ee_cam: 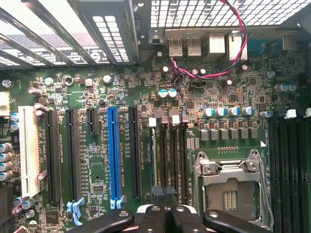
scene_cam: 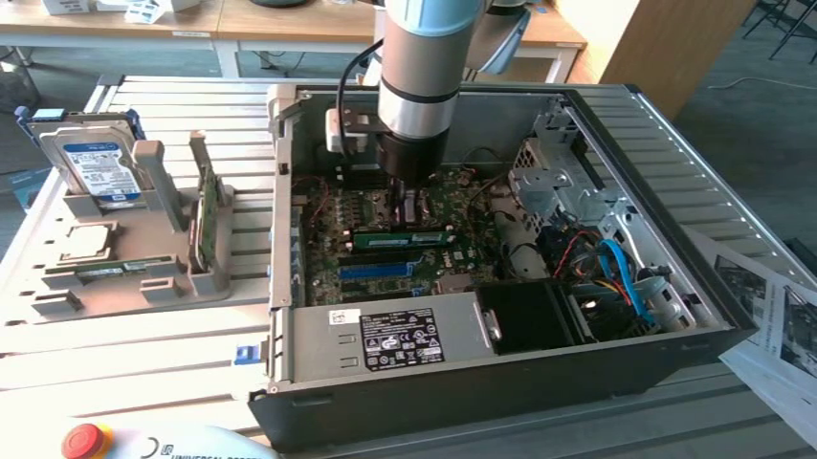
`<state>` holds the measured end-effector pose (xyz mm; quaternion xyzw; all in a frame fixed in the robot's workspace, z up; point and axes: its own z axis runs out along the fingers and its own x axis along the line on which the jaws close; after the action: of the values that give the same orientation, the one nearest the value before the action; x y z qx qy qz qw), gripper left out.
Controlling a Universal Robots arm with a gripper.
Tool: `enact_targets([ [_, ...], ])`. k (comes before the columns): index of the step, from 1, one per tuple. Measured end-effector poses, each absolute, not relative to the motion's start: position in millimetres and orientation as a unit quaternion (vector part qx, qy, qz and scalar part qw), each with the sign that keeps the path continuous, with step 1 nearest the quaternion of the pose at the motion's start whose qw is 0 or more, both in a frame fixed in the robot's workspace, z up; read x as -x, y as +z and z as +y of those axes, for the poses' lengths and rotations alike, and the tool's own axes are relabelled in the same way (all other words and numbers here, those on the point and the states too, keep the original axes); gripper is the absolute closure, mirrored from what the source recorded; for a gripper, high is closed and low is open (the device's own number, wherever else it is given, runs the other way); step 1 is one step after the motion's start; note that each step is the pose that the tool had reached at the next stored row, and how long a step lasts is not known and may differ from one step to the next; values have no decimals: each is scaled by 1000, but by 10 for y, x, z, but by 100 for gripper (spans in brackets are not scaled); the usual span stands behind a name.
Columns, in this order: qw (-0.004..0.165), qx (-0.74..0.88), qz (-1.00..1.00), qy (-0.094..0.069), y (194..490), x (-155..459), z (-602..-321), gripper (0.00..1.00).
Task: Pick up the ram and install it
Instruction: 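Press down the ram until it locks into place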
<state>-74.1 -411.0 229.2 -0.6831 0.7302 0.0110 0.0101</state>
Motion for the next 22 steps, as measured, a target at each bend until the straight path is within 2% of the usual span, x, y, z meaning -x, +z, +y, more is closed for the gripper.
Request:
enact_targets([
  [22, 10, 683, 730, 11, 2244, 745, -4110, 89],
])
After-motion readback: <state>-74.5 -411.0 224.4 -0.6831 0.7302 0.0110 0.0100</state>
